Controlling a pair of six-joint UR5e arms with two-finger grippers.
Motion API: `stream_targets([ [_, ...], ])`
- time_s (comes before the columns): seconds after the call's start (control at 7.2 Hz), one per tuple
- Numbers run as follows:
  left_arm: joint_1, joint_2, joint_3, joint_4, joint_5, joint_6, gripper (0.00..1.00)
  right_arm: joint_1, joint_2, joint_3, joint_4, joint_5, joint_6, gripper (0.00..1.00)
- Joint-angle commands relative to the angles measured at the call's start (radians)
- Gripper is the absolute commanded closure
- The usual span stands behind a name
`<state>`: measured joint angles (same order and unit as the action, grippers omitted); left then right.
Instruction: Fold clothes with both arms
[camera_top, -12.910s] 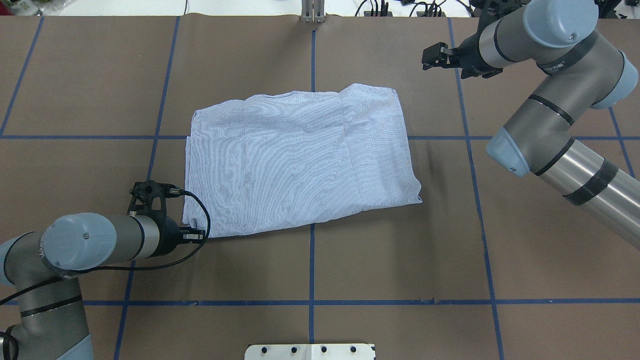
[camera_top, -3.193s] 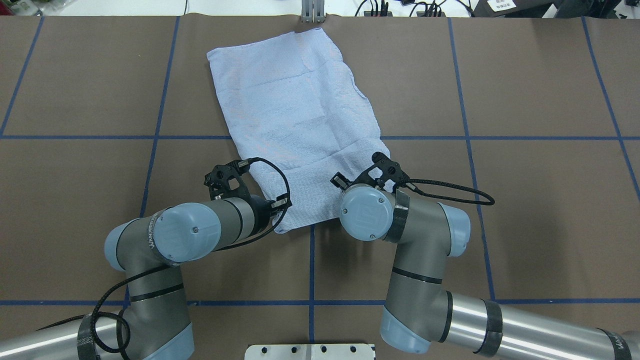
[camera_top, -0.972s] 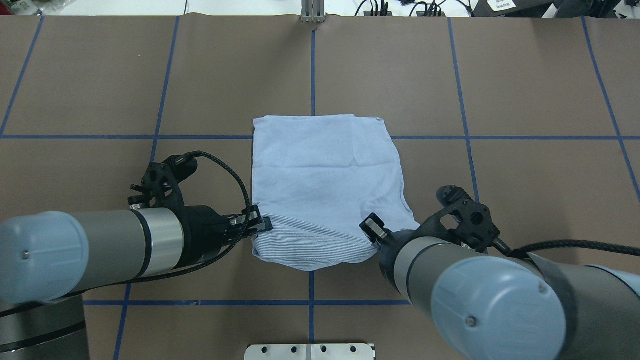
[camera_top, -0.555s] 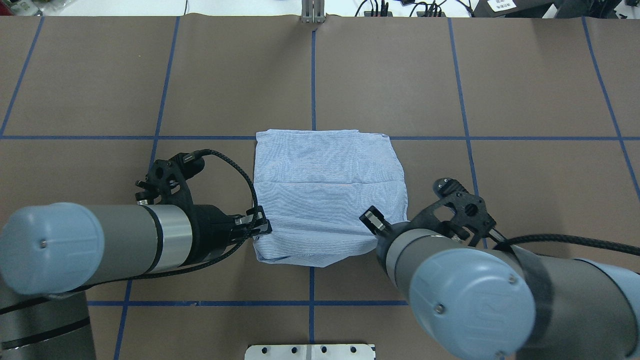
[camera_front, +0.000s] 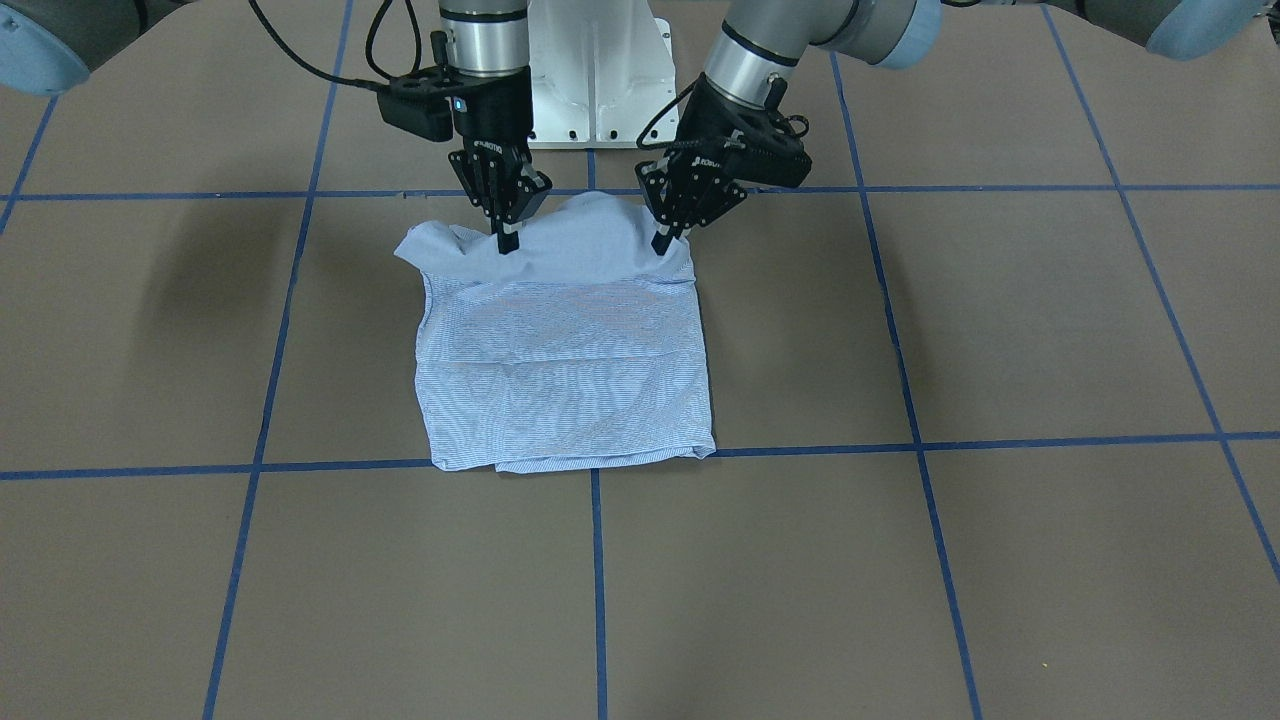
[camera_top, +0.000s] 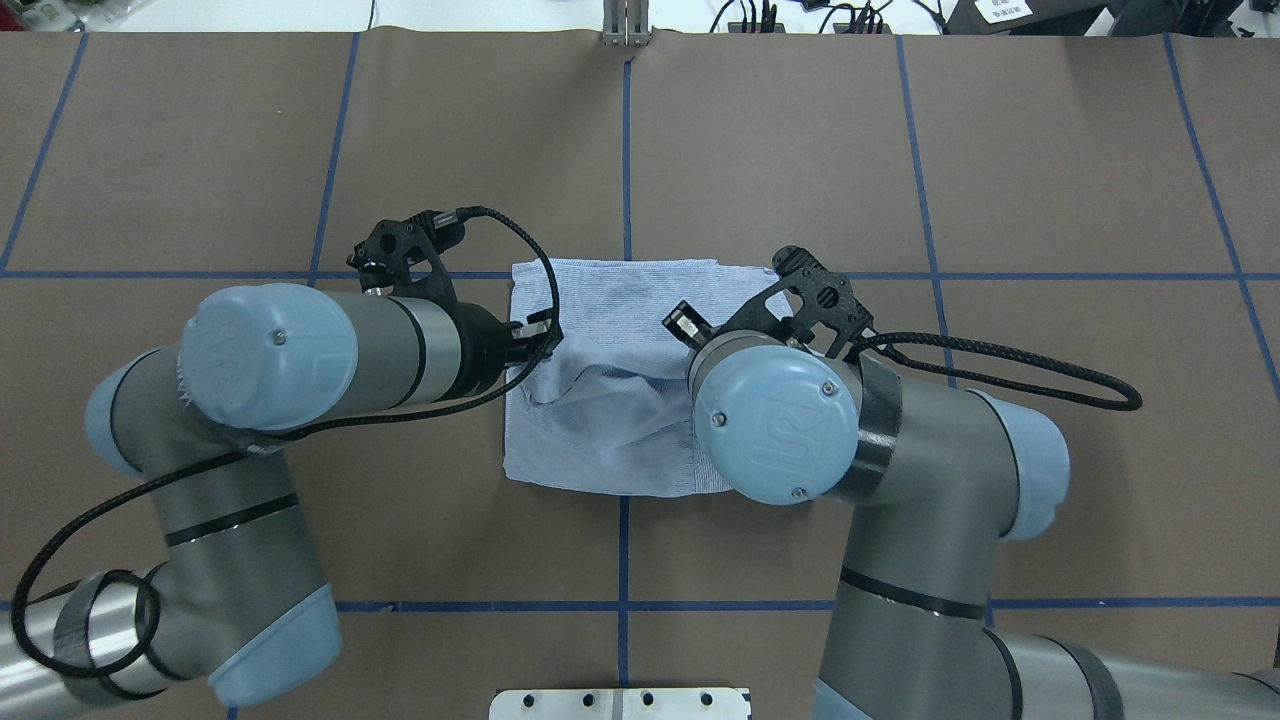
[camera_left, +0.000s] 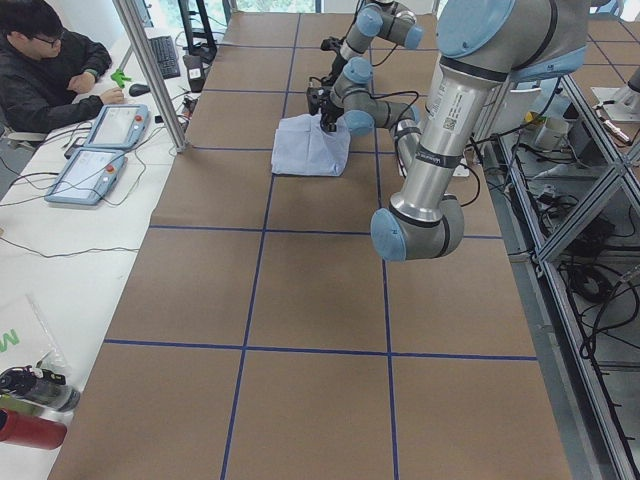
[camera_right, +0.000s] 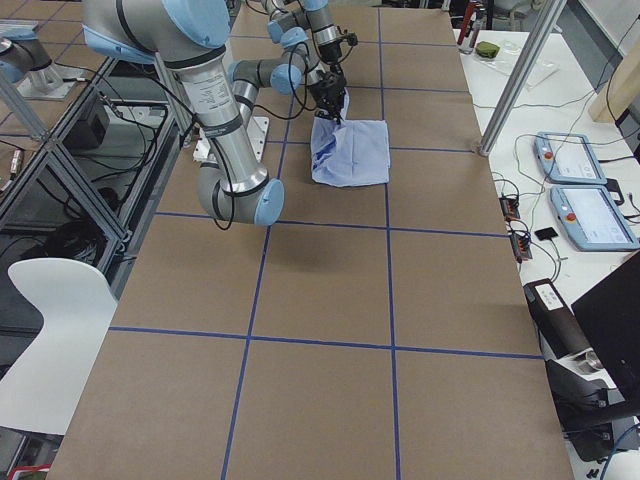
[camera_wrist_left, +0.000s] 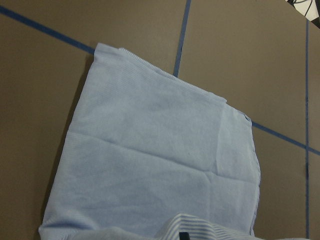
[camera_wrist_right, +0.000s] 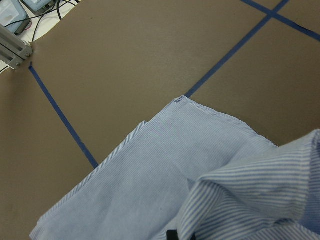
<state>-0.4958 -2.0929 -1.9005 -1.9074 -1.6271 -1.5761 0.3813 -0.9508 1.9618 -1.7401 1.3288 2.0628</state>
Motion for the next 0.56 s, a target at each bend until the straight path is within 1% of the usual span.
stream_targets([
  [0.0, -0.044, -0.062, 0.185, -0.062, 0.001, 0.054, 1.0, 0.054, 0.001, -0.172, 0.155, 0.006, -0.061, 1.0],
  [0.14, -0.053, -0.065, 0.255, -0.134, 0.001, 0.056, 1.0, 0.062, 0.006, -0.24, 0.213, 0.006, -0.078, 1.0],
  [0.28, -0.061, -0.068, 0.314, -0.174, 0.015, 0.076, 1.0, 0.068, 0.023, -0.301, 0.261, 0.006, -0.096, 1.0],
  [0.42, -0.061, -0.076, 0.358, -0.197, 0.05, 0.091, 1.0, 0.07, 0.062, -0.37, 0.274, 0.006, -0.102, 1.0],
])
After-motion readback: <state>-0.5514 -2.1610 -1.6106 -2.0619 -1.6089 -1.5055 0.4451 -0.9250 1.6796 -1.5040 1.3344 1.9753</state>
